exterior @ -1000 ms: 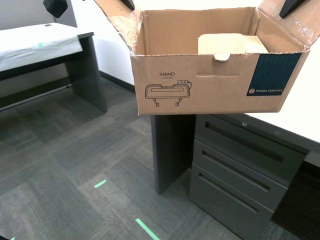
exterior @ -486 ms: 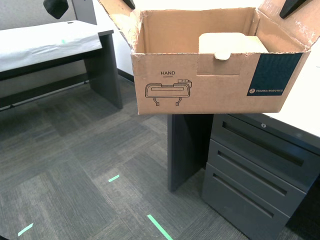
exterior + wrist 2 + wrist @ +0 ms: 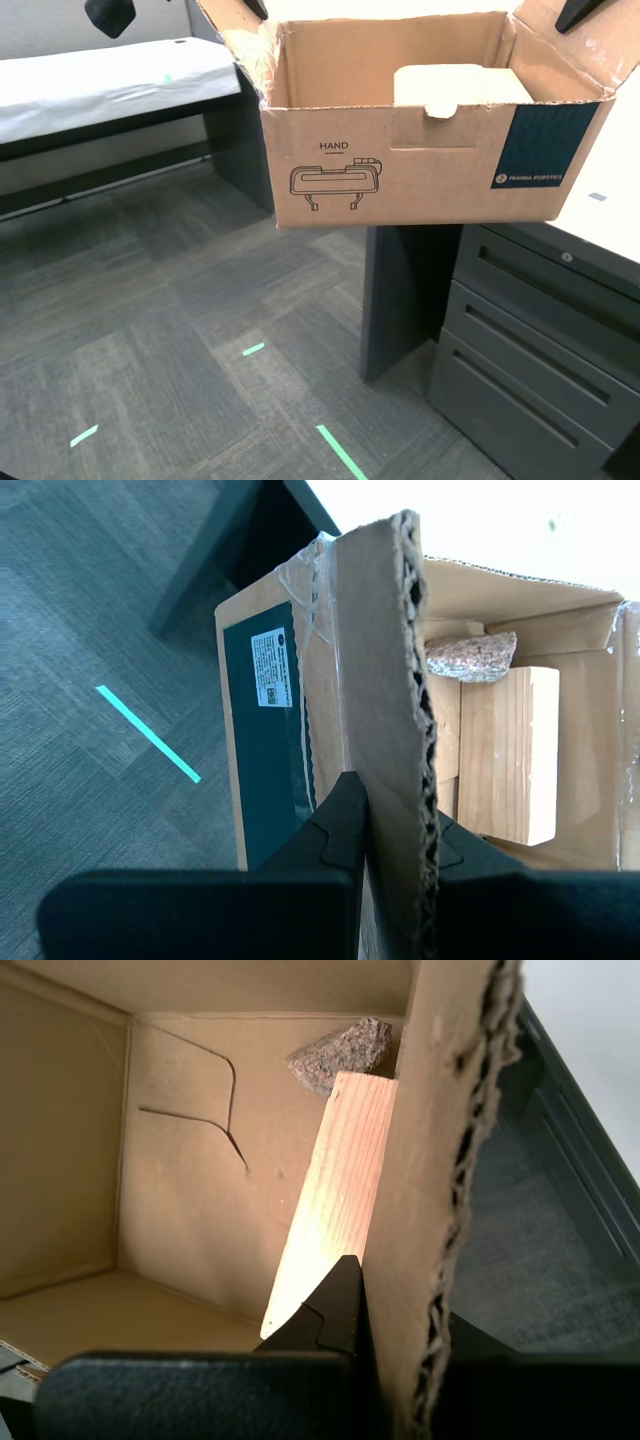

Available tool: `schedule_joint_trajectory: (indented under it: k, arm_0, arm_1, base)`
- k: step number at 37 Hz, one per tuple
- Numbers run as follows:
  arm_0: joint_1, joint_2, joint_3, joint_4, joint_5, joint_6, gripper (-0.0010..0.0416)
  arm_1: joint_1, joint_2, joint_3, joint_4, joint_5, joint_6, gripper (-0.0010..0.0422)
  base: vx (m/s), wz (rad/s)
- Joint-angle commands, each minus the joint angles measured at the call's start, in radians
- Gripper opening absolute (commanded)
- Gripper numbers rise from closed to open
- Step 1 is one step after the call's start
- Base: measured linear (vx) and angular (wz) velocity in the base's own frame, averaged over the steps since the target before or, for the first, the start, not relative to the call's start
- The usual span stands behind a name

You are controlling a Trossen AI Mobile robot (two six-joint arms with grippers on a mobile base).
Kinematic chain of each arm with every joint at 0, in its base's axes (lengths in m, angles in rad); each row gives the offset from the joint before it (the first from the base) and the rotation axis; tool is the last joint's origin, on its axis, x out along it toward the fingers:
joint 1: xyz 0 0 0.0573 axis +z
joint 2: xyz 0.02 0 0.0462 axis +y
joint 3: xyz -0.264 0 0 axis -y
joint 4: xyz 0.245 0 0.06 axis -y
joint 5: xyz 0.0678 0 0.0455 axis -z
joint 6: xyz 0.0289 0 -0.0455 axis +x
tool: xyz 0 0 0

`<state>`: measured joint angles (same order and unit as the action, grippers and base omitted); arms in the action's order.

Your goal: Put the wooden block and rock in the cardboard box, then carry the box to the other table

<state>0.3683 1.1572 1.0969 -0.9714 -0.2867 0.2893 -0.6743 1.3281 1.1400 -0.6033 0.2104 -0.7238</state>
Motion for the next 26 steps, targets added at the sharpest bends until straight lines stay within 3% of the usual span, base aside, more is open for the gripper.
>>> schedule_joint_trajectory:
  k: [1,8,16,22,26]
  arm_0:
    - [0.001,-0.001,0.002,0.018,-0.009,0.008,-0.0001]
    - [0.002,-0.001,0.002,0.012,-0.009,0.007,-0.0001]
    - [0.002,-0.001,0.002,0.007,-0.009,0.006,-0.0001]
    - [0.002,-0.001,0.002,0.004,-0.009,0.009,0.0000]
    - [0.002,-0.001,0.002,0.002,-0.029,0.024,-0.0001]
  arm_1:
    - [-0.001,0.000,0.002,0.007,0.004,-0.002,-0.0001]
    - [-0.001,0.000,0.002,0.007,0.004,0.001,-0.0001]
    - [-0.001,0.000,0.002,0.006,0.005,0.049,-0.0001]
    - [0.000,0.000,0.002,0.008,0.003,0.112,-0.0001]
    - [0.000,0.000,0.002,0.015,0.003,0.185,-0.0001]
  base:
    - [0.018,0.261]
    - [0.034,0.270]
    - [0.051,0.292]
    - [0.058,0.337]
    - [0.063,0.377]
